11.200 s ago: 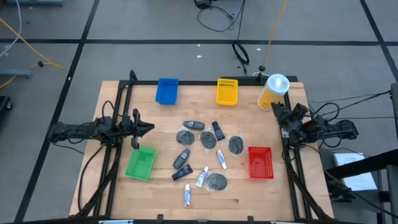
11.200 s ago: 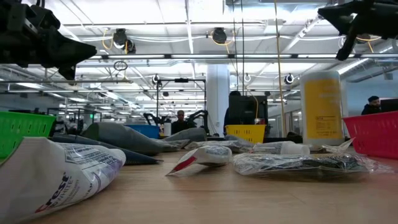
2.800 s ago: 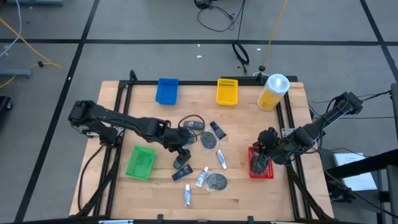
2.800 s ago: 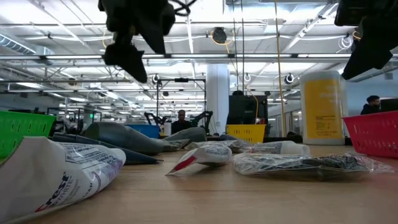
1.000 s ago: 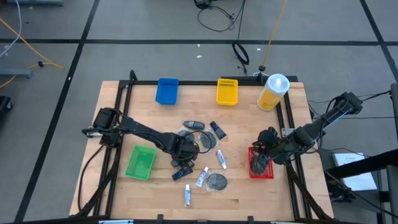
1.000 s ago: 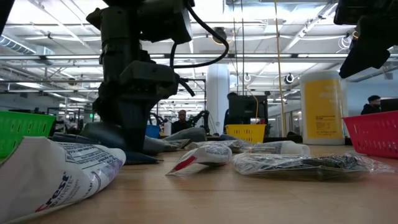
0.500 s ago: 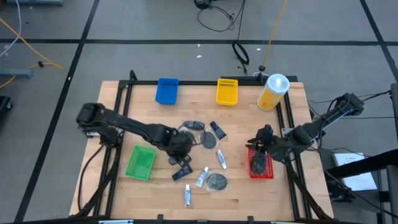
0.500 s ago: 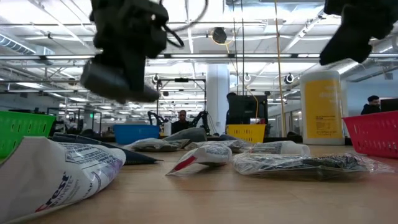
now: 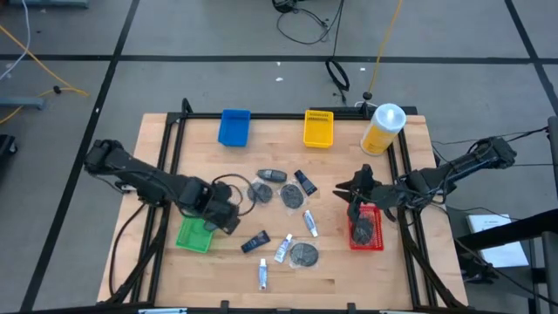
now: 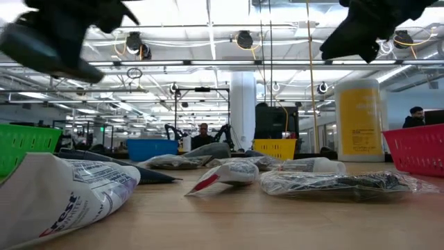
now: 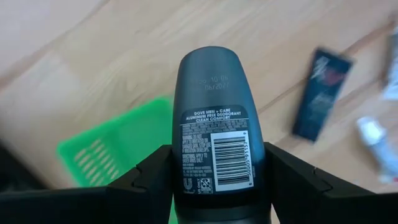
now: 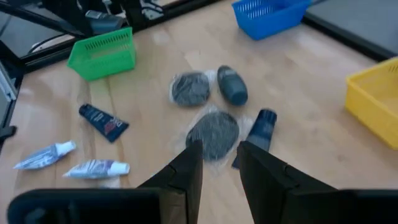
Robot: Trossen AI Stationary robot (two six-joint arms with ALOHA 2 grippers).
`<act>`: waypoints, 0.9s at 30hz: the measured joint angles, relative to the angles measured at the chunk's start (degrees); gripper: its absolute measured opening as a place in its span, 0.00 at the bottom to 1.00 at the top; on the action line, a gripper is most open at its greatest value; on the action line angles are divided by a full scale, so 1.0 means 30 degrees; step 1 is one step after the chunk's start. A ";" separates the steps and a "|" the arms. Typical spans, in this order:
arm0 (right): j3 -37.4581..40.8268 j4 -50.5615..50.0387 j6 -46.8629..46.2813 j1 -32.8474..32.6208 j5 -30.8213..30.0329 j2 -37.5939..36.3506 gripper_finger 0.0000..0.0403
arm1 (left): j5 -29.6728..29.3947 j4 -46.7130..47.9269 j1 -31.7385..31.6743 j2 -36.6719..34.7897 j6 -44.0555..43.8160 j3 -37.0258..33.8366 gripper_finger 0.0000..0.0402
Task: Pick & Place Travel size toiletries
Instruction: Put the deodorant into the green basket
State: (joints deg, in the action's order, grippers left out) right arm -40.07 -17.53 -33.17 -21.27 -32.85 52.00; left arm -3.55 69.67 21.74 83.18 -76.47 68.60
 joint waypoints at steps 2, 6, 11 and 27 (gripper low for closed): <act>0.0000 0.0590 0.0648 0.0270 0.0032 0.0256 0.23 | -0.0222 0.0174 0.0595 -0.0015 -0.0874 -0.0304 0.49; 0.0000 0.1798 0.1906 0.0977 0.1262 0.0890 0.23 | -0.0343 0.0148 0.1684 0.0000 -0.2817 -0.1218 0.49; 0.0000 0.3494 0.2730 0.2117 0.3208 0.1926 0.23 | 0.0306 0.0042 0.2743 0.0000 -0.4617 -0.2268 0.51; -0.0015 0.6002 0.3985 0.4570 0.6560 0.4136 0.23 | 0.0216 -0.2380 0.3578 -0.1453 -0.9102 -0.6508 0.53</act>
State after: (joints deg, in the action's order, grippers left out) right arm -40.12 0.48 -21.22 -7.56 -13.17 64.41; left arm -2.90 62.53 32.48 78.82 -103.77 49.08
